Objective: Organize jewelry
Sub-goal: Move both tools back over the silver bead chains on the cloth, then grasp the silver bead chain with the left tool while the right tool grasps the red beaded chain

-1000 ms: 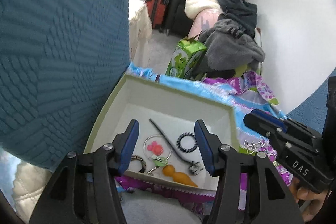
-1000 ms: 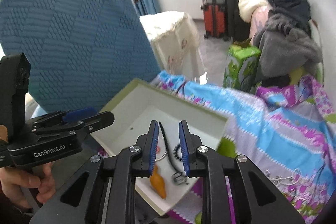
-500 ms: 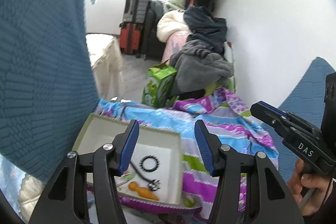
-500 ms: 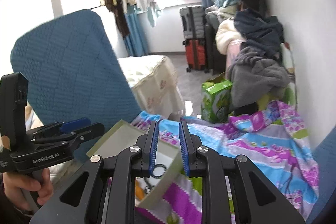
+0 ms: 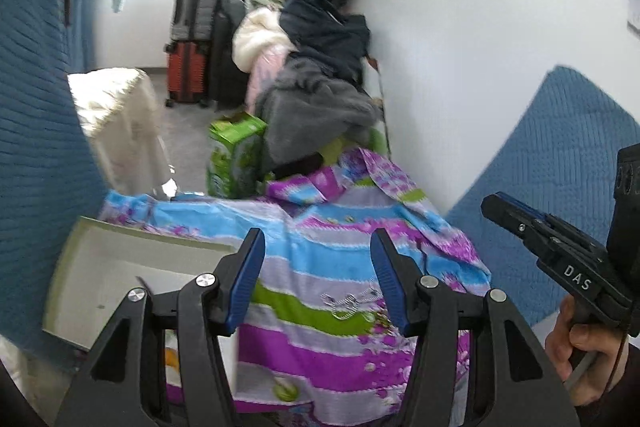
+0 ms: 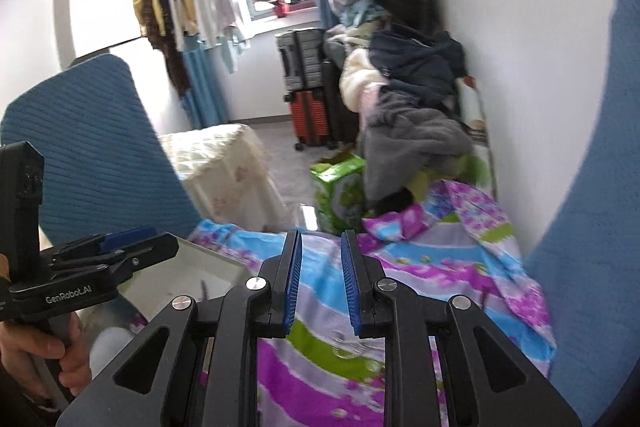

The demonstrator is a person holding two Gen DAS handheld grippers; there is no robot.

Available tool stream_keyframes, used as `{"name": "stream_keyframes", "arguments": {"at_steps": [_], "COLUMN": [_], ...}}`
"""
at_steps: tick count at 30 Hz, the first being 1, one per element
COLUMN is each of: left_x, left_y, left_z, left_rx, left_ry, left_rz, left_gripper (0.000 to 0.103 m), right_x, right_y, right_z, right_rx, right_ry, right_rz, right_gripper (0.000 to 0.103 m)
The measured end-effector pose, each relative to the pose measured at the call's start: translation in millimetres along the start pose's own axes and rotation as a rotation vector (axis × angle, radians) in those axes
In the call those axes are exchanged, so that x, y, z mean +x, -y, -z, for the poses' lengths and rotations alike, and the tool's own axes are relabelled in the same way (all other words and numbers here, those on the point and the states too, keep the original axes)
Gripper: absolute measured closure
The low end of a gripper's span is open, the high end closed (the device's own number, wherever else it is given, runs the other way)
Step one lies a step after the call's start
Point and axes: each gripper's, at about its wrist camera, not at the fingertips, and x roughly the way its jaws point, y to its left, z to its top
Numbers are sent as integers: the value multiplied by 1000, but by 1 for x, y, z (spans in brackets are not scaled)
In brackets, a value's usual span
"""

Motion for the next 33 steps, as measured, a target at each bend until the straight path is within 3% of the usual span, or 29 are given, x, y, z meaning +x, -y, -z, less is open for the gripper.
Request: {"name": "stream_keyframes", "arguments": {"at_steps": [8, 16, 33], "left_x": [57, 107, 184], "left_y": [24, 21, 22], "left_z": [33, 67, 95], "left_rx": [1, -1, 20], "left_ry": [-87, -187, -338], "left_rz": [63, 51, 58], "left_gripper": [48, 49, 55], "right_x": [7, 34, 101], "right_y": [46, 63, 81], "right_z": [52, 108, 167], "right_rx": [70, 91, 111], "right_ry": [-28, -109, -266], "right_rz": [64, 86, 85], "right_gripper": [81, 81, 58]}}
